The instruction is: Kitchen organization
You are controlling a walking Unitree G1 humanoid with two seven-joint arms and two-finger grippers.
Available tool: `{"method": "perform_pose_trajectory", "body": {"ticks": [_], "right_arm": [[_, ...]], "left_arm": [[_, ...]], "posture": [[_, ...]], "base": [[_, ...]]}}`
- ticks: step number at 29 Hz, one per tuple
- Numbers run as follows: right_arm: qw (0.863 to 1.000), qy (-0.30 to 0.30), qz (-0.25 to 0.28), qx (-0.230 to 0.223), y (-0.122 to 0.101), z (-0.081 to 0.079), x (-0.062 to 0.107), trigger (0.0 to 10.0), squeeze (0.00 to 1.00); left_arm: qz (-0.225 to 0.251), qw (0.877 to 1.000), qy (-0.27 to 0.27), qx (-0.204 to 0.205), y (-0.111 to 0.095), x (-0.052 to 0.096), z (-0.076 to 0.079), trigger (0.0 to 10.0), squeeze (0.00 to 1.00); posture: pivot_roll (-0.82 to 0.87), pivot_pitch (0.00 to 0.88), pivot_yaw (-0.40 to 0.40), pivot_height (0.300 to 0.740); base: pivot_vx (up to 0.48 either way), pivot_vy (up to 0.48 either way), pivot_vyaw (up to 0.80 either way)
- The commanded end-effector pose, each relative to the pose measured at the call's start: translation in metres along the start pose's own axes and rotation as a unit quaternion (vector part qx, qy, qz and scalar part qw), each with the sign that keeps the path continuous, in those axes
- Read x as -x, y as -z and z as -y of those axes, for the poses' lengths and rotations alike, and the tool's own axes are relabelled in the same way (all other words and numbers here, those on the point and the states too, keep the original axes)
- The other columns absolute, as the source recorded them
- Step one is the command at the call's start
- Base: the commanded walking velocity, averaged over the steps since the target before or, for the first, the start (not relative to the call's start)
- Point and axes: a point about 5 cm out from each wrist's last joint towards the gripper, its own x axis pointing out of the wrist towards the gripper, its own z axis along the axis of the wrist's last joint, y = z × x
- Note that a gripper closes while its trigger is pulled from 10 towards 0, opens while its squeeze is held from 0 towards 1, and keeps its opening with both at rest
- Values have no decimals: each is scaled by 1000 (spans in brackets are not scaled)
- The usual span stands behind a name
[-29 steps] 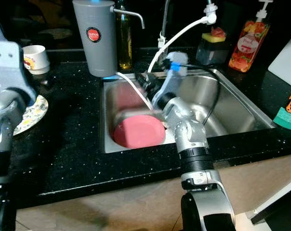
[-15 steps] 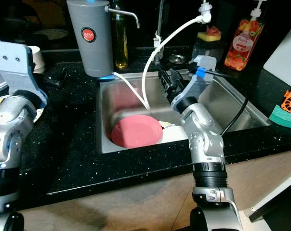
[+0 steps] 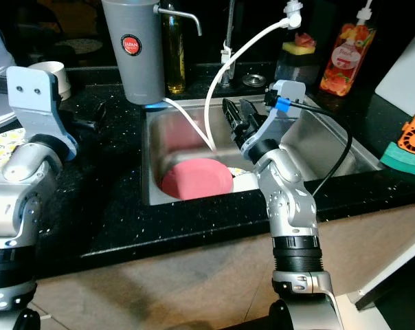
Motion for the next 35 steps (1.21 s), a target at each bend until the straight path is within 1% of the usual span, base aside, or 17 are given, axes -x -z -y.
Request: {"method": "perform_pose_trajectory", "body": {"ticks": [1, 4, 23, 26, 30, 32, 35], "right_arm": [[1000, 0, -5, -8, 2, -1, 2, 10000, 0], [1000, -1, -7, -9, 2, -1, 2, 10000, 0], [1000, -4, -12, -9, 2, -2, 2, 10000, 0], [1000, -4, -13, -10, 3, -2, 3, 10000, 0], [1000, -5, -16, -10, 4, -2, 3, 10000, 0], [1000, -5, -17, -10, 5, -2, 3, 10000, 0], [1000, -6, -20, -11, 5, -2, 4, 10000, 0]], "left_arm": [[1, 1000, 11, 1, -1, 1, 5, 10000, 0], [1, 1000, 15, -4, -1, 1, 6, 10000, 0], [-5, 1000, 16, -2, 0, 3, 6, 10000, 0], [-15, 1000, 7, -9, 2, 4, 4, 10000, 0], [-44, 999, -24, 11, 11, 8, 2, 10000, 0], [-45, 998, -23, 28, 13, 12, 5, 10000, 0], [-51, 998, -18, 37, 16, 15, 9, 10000, 0]], "posture": [[-3, 94, -20, 740], [-4, 93, -22, 740], [-4, 93, -25, 740], [-2, 93, -25, 740], [1, 90, -21, 740], [0, 89, -20, 740], [0, 89, -21, 740]], "base": [[-285, 0, 0], [-287, 0, 0], [-282, 0, 0], [0, 0, 0], [0, 0, 0], [0, 0, 0], [0, 0, 0]]}}
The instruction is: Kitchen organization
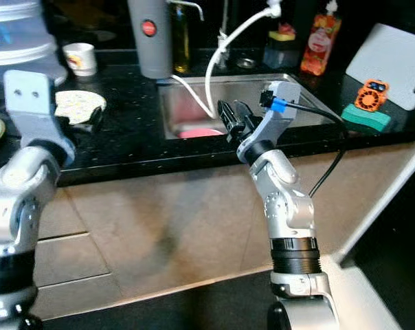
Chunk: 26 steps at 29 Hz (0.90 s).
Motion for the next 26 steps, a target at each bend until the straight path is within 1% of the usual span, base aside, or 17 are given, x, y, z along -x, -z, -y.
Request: {"method": "perform_pose_trajectory", "body": {"ticks": [1, 5, 8, 9, 13, 15, 18, 21, 24, 26], "right_arm": [[1000, -4, -6, 0, 0, 0, 1, 10000, 0], [1000, -8, -14, 0, 3, -1, 3, 10000, 0], [1000, -10, -20, 1, 5, -1, 4, 10000, 0], [1000, -10, -24, 1, 6, -1, 5, 10000, 0], [1000, -9, -28, 1, 8, 0, 7, 10000, 0], [999, -9, -34, 0, 11, 0, 9, 10000, 0], [999, -10, -38, 0, 13, 0, 10, 10000, 0], [999, -11, -45, 0, 15, 0, 11, 10000, 0], [998, -15, -54, 0, 18, 0, 14, 10000, 0], [998, -18, -60, 0, 20, 0, 15, 10000, 0]], "left_arm": [[-10, 1000, 10, 14, 4, 4, 7, 10000, 0], [-30, 999, 19, 24, 14, 9, 14, 10000, 0], [-39, 999, 18, 27, 18, 12, 15, 10000, 0], [-49, 999, 16, 18, 21, 14, 13, 10000, 0], [-62, 998, 4, 23, 26, 18, 9, 10000, 0], [-72, 997, -3, 22, 31, 20, 8, 10000, 0], [-74, 997, -8, 22, 34, 22, 8, 10000, 0], [-75, 996, -21, 34, 37, 26, 7, 10000, 0], [-70, 997, -29, 17, 39, 29, 5, 10000, 0], [-73, 997, -34, 14, 41, 31, 3, 10000, 0]], "posture": [[0, 88, -22, 740], [-1, 86, -21, 740], [-1, 86, -21, 740], [0, 86, -22, 740], [2, 86, -22, 740], [2, 87, -22, 740], [2, 88, -22, 740], [1, 93, -24, 740], [1, 98, -28, 740], [2, 100, -30, 740]], "base": [[0, 0, 0], [0, 0, 0], [0, 0, 0], [0, 0, 0], [0, 0, 0], [0, -480, 0], [0, -480, 0], [0, 0, 0], [0, 0, 0], [0, 0, 0]]}}
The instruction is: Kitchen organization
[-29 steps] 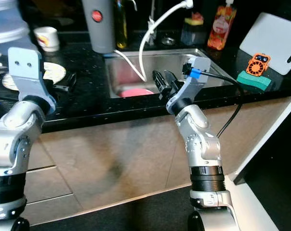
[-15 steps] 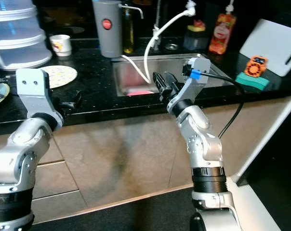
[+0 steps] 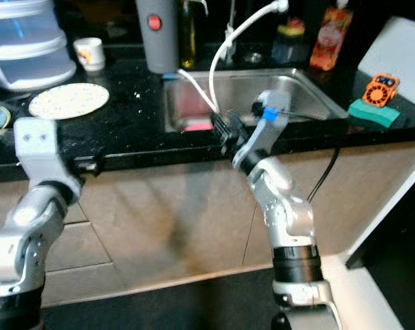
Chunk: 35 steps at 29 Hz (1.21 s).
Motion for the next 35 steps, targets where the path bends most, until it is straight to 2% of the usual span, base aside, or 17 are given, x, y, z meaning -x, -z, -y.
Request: {"method": "perform_pose_trajectory", "body": {"ticks": [1, 8, 9, 10, 11, 14, 15, 16, 17, 20, 24, 29, 30, 31, 32, 33, 35], "right_arm": [[1000, -13, -5, -1, 1, -3, 1, 10000, 0], [999, -9, -37, 9, 13, 0, 5, 10000, 0], [997, 18, -71, 25, 30, 11, 12, 10000, 0], [997, 18, -71, 25, 30, 11, 12, 10000, 0], [993, 52, -102, 33, 48, 24, 22, 10000, 0], [982, 100, -159, 27, 75, 40, 42, 10000, 0], [982, 100, -159, 27, 75, 40, 42, 10000, 0], [974, 112, -198, 18, 90, 45, 54, 10000, 0], [966, 117, -228, 27, 100, 48, 61, 10000, 0], [947, 114, -296, 52, 121, 52, 78, 10000, 0], [919, 138, -366, 45, 150, 61, 105, 10000, 0], [902, 155, -400, 47, 169, 68, 118, 10000, 0], [883, 179, -432, 37, 190, 74, 133, 10000, 0], [873, 189, -448, 34, 199, 75, 141, 10000, 0], [873, 189, -448, 34, 199, 75, 141, 10000, 0], [857, 197, -475, 34, 214, 73, 156, 10000, 0], [849, 202, -487, 28, 219, 71, 163, 10000, 0]], "left_arm": [[0, 1000, -5, -4, 3, 3, -1, 10000, 0], [-28, 999, 7, -31, 16, 4, -1, 10000, 0], [-54, 996, 42, -57, 26, 5, 7, 10000, 0], [-54, 996, 42, -57, 26, 5, 7, 10000, 0], [-78, 990, 89, -72, 38, 8, 18, 10000, 0], [-147, 972, 164, -76, 65, 20, 33, 10000, 0], [-147, 972, 164, -76, 65, 20, 33, 10000, 0], [-203, 957, 185, -90, 85, 30, 37, 10000, 0], [-233, 950, 185, -90, 96, 36, 37, 10000, 0], [-285, 939, 168, -93, 114, 45, 33, 10000, 0], [-341, 926, 135, -87, 138, 53, 23, 10000, 0], [-358, 920, 117, -110, 159, 52, 12, 10000, 0], [-359, 919, 113, -119, 182, 51, 10, 10000, 0], [-367, 916, 110, -117, 192, 52, 10, 10000, 0], [-367, 916, 110, -117, 192, 52, 10, 10000, 0], [-385, 909, 113, -116, 214, 56, 10, 10000, 0], [-398, 905, 105, -108, 223, 58, 8, 10000, 0]], "posture": [[2, 102, -32, 740], [5, 109, -38, 740], [8, 112, -42, 740], [8, 112, -42, 740], [10, 115, -40, 740], [1, 122, -28, 740], [1, 122, -28, 740], [-2, 122, -21, 740], [-4, 124, -18, 740], [-6, 124, -16, 740], [2, 121, -18, 740], [3, 117, -21, 740], [4, 112, -21, 740], [2, 110, -22, 740], [2, 110, -22, 740], [4, 107, -24, 740], [5, 105, -27, 740]], "base": [[0, 0, 0], [0, 0, 0], [0, 0, 0], [0, 0, 0], [0, 0, 0], [0, 0, 0], [0, 0, 0], [0, 0, 0], [0, 0, 0], [0, 0, 0], [0, 0, 0], [0, 0, 0], [0, 0, 0], [0, 0, 0], [0, 0, 0], [0, 0, 0], [0, 0, 0]]}}
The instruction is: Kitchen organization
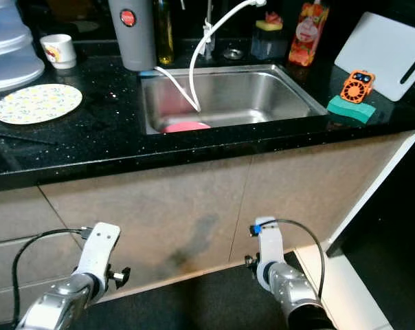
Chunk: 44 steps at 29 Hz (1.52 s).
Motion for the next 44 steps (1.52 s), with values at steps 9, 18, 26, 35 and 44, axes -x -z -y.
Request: {"method": "perform_pose_trajectory", "body": {"ticks": [9, 18, 26, 35, 44], "right_arm": [[994, 58, -59, -68, 47, 2, -1, 10000, 0], [994, 67, -39, -75, 44, 8, -2, 10000, 0], [993, 78, -20, -89, 36, 16, -1, 10000, 0], [992, 86, -13, -89, 38, 19, 0, 10000, 0], [988, 85, 19, -124, 23, 19, -2, 10000, 0]], "left_arm": [[-43, 992, -39, 115, 57, -17, -9, 10000, 0], [-23, 994, -36, 97, 59, -22, -3, 10000, 0], [-7, 993, -51, 104, 54, -24, -3, 10000, 0], [-16, 990, -74, 123, 66, -22, -4, 10000, 0], [-7, 991, -71, 114, 60, -24, -2, 10000, 0]], "posture": [[-2, 92, -41, 740], [-4, 95, -43, 740], [-1, 100, -59, 740], [-6, 85, -66, 740], [3, 89, -61, 740]], "base": [[0, 0, 0], [0, 0, 0], [0, 0, 0], [0, 0, 0], [0, 0, 0]]}}
